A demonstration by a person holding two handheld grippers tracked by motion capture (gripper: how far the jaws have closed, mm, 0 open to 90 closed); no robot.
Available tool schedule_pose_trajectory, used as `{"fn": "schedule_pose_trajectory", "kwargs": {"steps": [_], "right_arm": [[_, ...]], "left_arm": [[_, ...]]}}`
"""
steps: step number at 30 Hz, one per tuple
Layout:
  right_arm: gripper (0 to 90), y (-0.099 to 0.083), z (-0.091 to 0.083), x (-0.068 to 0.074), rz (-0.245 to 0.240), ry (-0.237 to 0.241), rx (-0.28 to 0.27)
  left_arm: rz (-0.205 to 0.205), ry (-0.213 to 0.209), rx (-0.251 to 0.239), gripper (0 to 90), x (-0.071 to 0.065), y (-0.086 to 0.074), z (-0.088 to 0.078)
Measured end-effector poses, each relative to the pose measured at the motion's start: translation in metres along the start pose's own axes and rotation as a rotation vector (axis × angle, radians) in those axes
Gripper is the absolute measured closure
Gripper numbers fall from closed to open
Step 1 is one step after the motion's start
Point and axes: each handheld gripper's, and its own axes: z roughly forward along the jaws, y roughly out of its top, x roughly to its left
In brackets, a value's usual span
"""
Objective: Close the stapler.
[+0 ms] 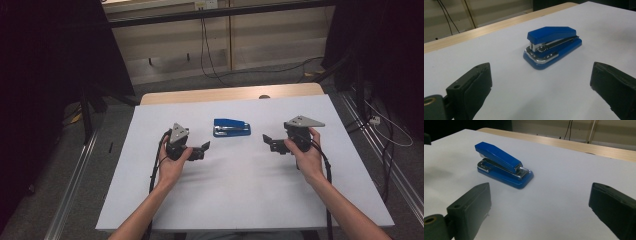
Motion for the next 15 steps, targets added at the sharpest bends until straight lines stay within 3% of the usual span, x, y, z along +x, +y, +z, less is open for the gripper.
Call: {"fn": "schedule_pose_trajectory", "kwargs": {"steps": [7, 10, 15], "right_arm": [[4.0, -0.003, -0.01, 0.003, -0.003, -0.021, -0.021], [3.9, -0.007, -0.014, 0.004, -0.004, -0.029, -0.024], [3.9, -0.014, -0.023, 0.006, -0.003, -0.031, -0.019]], "left_arm": [[0.007, -0.004, -0.027, 3.8, -0.006, -0.006, -0.019], [-0.031, -0.003, -0.025, 3.7, -0.007, -0.011, -0.026], [-0.011, 0.011, -0.023, 3.6, -0.009, -0.017, -0.04]]}}
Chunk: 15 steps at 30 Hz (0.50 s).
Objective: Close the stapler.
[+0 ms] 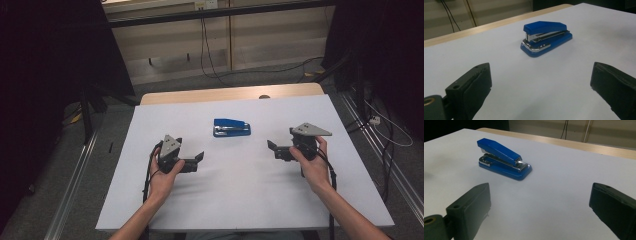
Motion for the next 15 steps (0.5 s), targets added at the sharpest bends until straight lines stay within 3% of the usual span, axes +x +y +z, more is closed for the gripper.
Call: {"fn": "schedule_pose_trajectory", "kwargs": {"steps": [6, 8, 11, 15], "right_arm": [[4.5, -0.003, -0.014, 0.0, 0.004, 0.002, -0.02], [4.8, -0.005, -0.018, 0.0, 0.0, -0.006, -0.021], [4.8, -0.008, -0.026, 0.004, 0.001, -0.006, -0.04], [4.5, -0.011, -0.037, 0.008, -0.008, -0.015, -0.049]], "left_arm": [[-0.034, 0.028, 0.014, 3.6, 0.004, -0.009, -0.017], [-0.046, 0.038, 0.006, 3.5, 0.005, -0.011, -0.023], [-0.028, 0.049, -0.015, 3.6, 0.006, -0.012, -0.032], [-0.049, 0.061, -0.034, 3.6, 0.006, -0.015, -0.044]]}}
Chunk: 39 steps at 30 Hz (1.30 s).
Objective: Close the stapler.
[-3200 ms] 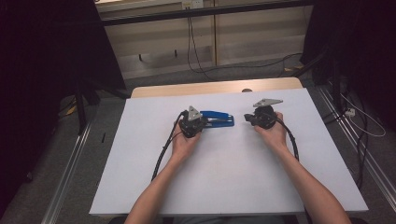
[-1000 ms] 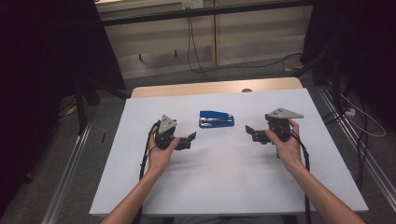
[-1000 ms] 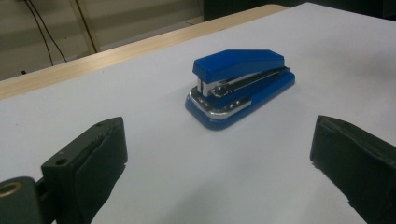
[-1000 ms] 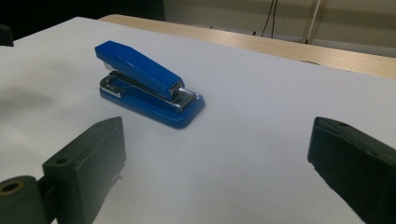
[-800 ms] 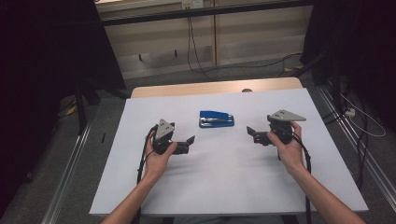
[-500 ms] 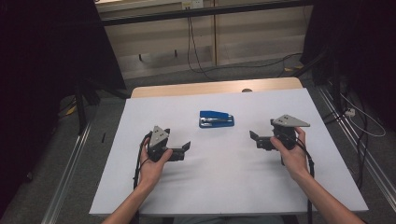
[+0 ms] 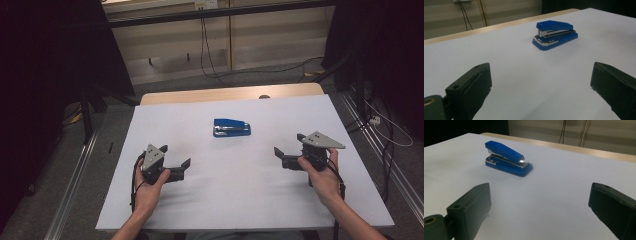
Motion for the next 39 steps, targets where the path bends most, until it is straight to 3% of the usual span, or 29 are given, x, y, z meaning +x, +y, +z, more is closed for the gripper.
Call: {"fn": "schedule_pose_trajectory", "kwargs": {"steps": [5, 14, 24, 28, 34, 36, 39], "right_arm": [[4.3, -0.008, -0.011, -0.004, -0.003, -0.021, 0.027], [4.2, -0.018, -0.032, -0.007, -0.012, -0.056, 0.016], [3.6, -0.03, -0.059, -0.011, 0.013, -0.114, -0.014], [3.6, -0.036, -0.068, -0.009, 0.018, -0.127, -0.017], [3.2, -0.042, -0.068, -0.006, 0.016, -0.116, -0.003], [3.2, -0.042, -0.066, -0.006, 0.018, -0.117, -0.012], [3.0, -0.04, -0.061, -0.006, 0.024, -0.115, -0.017]], "left_arm": [[0.008, 0.012, 0.008, 3.6, 0.0, -0.008, -0.013], [0.022, 0.015, 0.011, 3.6, -0.006, -0.014, -0.033], [0.015, 0.036, 0.01, 3.6, -0.008, -0.021, -0.04], [0.01, 0.025, 0.007, 3.6, -0.008, -0.021, -0.039], [0.015, 0.017, 0.002, 3.6, -0.012, -0.021, -0.036], [0.003, 0.024, -0.024, 3.6, -0.011, -0.02, -0.038], [-0.015, 0.012, 0.002, 3.6, -0.011, -0.022, -0.036]]}}
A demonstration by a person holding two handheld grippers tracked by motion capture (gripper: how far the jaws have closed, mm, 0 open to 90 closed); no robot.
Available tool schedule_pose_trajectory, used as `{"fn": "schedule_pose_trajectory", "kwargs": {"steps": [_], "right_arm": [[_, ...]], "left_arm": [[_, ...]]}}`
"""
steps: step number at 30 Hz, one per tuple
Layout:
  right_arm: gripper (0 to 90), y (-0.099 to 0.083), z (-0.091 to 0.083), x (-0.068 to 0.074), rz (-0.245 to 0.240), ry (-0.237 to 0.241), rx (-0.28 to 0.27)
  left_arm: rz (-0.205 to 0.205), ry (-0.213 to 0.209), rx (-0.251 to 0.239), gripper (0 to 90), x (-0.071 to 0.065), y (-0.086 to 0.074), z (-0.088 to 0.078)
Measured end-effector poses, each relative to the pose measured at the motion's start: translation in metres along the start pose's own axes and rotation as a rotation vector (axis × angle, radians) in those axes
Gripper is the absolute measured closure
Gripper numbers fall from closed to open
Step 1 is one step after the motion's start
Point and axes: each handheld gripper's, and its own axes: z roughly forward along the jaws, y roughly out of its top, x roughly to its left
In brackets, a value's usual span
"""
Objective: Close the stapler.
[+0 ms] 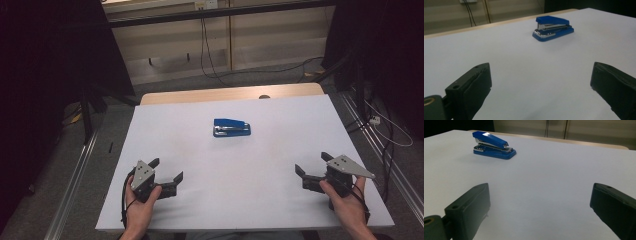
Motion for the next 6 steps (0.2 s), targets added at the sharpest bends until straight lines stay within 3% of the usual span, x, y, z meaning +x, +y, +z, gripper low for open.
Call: {"fn": "schedule_pose_trajectory", "kwargs": {"steps": [6], "right_arm": [[3.0, 0.0005, 0.0055, 0.0006, 0.001, 0.009, 0.003]], "left_arm": [[0.012, 0.004, 0.004, 3.6, 0.0011, 0.0007, 0.0012]]}}
